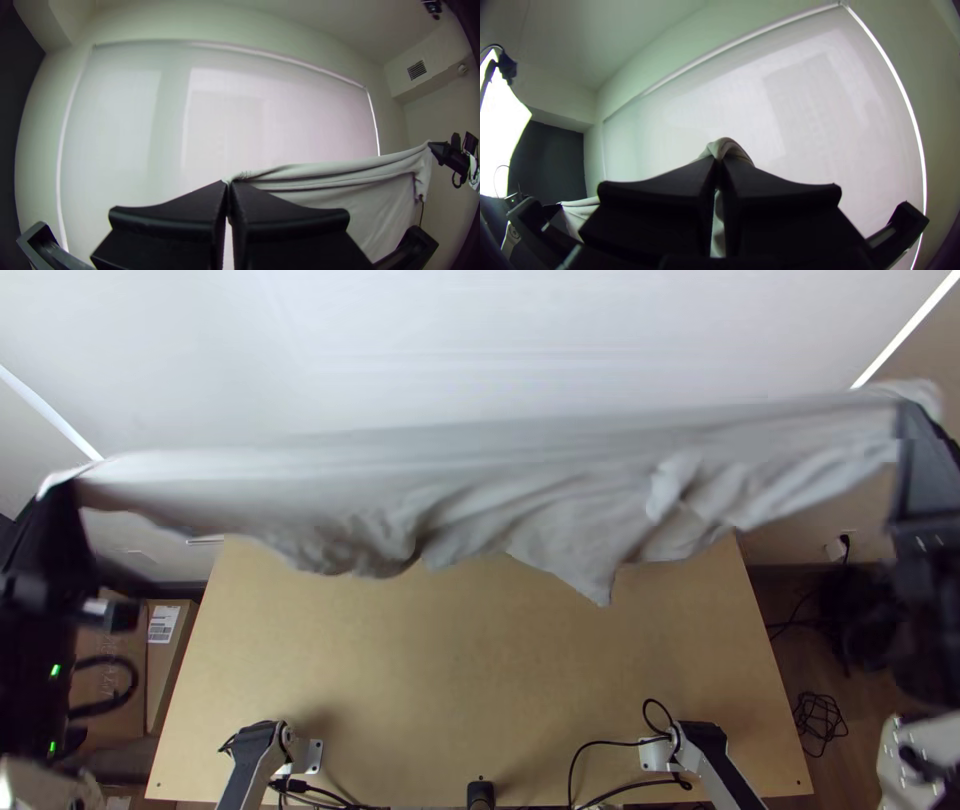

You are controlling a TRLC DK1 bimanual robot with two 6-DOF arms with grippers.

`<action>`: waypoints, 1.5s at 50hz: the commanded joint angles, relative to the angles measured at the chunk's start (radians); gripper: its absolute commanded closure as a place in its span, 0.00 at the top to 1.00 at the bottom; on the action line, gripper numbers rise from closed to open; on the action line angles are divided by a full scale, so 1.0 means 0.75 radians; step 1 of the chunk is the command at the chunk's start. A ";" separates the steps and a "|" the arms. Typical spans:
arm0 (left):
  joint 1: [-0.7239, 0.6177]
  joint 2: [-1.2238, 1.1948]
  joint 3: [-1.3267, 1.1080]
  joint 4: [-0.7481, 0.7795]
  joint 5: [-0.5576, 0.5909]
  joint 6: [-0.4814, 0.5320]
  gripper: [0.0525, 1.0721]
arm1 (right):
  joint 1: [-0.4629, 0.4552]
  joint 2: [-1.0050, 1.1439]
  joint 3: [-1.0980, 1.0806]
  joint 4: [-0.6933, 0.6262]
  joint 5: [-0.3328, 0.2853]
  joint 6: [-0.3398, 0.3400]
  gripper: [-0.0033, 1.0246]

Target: Fold the t-shirt

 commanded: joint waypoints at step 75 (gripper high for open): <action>-0.187 0.874 -0.889 0.385 -0.012 -0.129 0.02 | 0.285 1.060 -0.833 0.353 0.043 0.093 0.02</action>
